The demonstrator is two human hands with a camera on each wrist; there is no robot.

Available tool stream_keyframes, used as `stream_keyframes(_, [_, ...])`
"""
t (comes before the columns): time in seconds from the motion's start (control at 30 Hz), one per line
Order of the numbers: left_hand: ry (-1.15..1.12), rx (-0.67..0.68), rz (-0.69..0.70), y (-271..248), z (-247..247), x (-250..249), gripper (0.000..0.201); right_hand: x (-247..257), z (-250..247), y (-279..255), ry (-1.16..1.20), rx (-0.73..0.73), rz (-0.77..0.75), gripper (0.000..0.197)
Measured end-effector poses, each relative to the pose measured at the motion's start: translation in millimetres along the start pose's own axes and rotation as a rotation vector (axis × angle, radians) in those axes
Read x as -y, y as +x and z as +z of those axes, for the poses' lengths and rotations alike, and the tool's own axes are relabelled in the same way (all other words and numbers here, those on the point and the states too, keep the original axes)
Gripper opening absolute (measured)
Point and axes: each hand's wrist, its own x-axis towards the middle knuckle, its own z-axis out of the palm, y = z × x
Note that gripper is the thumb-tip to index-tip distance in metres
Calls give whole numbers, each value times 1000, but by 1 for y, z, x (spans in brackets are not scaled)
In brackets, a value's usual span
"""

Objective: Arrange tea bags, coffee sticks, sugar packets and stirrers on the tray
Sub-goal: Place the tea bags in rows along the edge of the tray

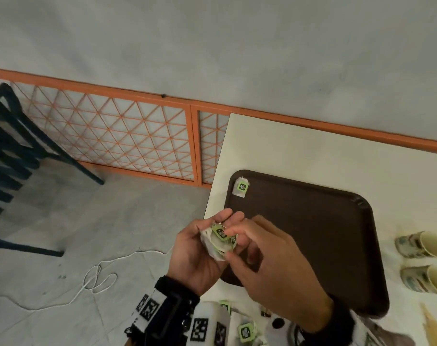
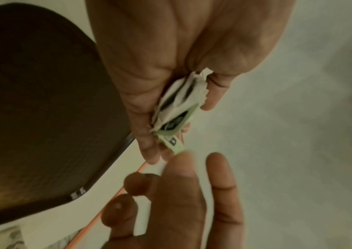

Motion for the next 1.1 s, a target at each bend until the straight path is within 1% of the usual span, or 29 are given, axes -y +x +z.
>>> stream_keyframes(0.1, [9, 31, -25, -8, 7, 11, 42, -2, -4, -17, -29, -60, 33, 25])
stream_keyframes(0.27, [11, 101, -65, -23, 12, 28, 46, 0, -1, -33, 18, -186, 63, 12])
stream_keyframes(0.37, [34, 144, -60, -33, 9, 35, 43, 1, -6, -40, 45, -239, 66, 15])
stream_keyframes(0.4, [43, 151, -62, -36, 9, 36, 39, 5, -14, -43, 50, -265, 49, 15])
stream_keyframes(0.5, [90, 184, -108, -40, 11, 39, 29, 21, -46, -49, 28, -355, -66, 17])
stream_keyframes(0.57, [134, 207, -145, -40, 13, 44, 33, 28, -63, -49, -20, -324, -100, 17])
stream_keyframes(0.6, [154, 218, -162, -41, 15, 47, 35, 29, -68, -49, -10, -297, -89, 17])
stream_keyframes(0.67, [182, 228, -182, -42, 19, 50, 32, 29, -76, -51, 121, -246, -12, 16])
stream_keyframes(0.73, [159, 233, -195, -44, 21, 53, 18, 29, -85, -54, 299, -191, 50, 16])
stream_keyframes(0.8, [104, 206, -214, -42, 19, 52, 6, 31, -93, -57, 457, -181, 84, 17])
stream_keyframes(0.9, [132, 97, -226, -32, 8, 53, 16, 30, -100, -61, 666, -216, 126, 18])
stream_keyframes(0.97, [247, 44, -150, -27, 3, 54, 18, 30, -105, -64, 704, -226, 149, 18])
stream_keyframes(1.03, [393, 28, 21, -28, 5, 52, 24, 30, -111, -66, 735, -233, 163, 18])
stream_keyframes(1.07, [472, 58, 111, -33, 11, 49, 29, 30, -115, -67, 749, -233, 171, 19])
stream_keyframes(1.1, [560, 119, 199, -40, 18, 47, 35, 30, -118, -68, 757, -230, 178, 20])
